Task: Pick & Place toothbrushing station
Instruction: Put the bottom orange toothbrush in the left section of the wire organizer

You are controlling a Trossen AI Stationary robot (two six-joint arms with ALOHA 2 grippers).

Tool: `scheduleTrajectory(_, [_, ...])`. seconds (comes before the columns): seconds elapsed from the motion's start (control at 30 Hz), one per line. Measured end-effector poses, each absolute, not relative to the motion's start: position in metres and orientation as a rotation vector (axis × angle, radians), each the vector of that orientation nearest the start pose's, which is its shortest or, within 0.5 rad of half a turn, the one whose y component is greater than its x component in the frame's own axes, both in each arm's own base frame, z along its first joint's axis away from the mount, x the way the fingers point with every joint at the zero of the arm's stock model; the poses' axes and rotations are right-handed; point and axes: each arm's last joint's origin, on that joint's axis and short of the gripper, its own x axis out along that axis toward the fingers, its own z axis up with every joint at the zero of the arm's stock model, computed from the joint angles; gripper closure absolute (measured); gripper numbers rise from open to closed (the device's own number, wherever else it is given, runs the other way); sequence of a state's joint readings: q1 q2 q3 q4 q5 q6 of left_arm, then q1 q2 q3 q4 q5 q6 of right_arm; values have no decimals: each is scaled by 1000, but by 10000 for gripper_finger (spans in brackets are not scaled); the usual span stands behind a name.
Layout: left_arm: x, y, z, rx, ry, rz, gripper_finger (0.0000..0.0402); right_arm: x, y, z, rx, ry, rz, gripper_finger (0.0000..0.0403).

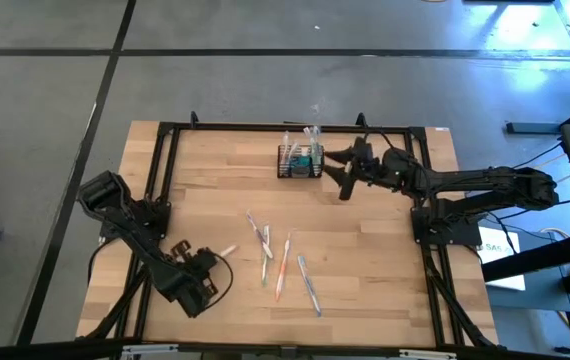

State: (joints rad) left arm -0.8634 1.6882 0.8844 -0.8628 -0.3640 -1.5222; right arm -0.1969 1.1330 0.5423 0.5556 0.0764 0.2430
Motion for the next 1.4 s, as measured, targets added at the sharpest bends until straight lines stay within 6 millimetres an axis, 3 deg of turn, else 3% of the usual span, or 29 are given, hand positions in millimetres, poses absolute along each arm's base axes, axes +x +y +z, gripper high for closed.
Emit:
scheduleTrajectory(0.2, [189,-172,140,-162,1239,575,388,245,-38,241,299,74,-144,193])
scheduleTrajectory(0.47, [205,-153,141,3,1253,519,401,254,-29,227,374,139,-123,193])
scheduleTrajectory(0.7, [207,-150,145,59,1272,465,401,258,-26,220,411,165,-123,193])
scheduleTrajectory(0.93, [204,-147,163,76,1216,407,401,260,-20,216,454,185,-105,193])
scheduleTrajectory(1.4, [204,-133,198,291,1054,303,400,276,3,184,641,307,-71,193])
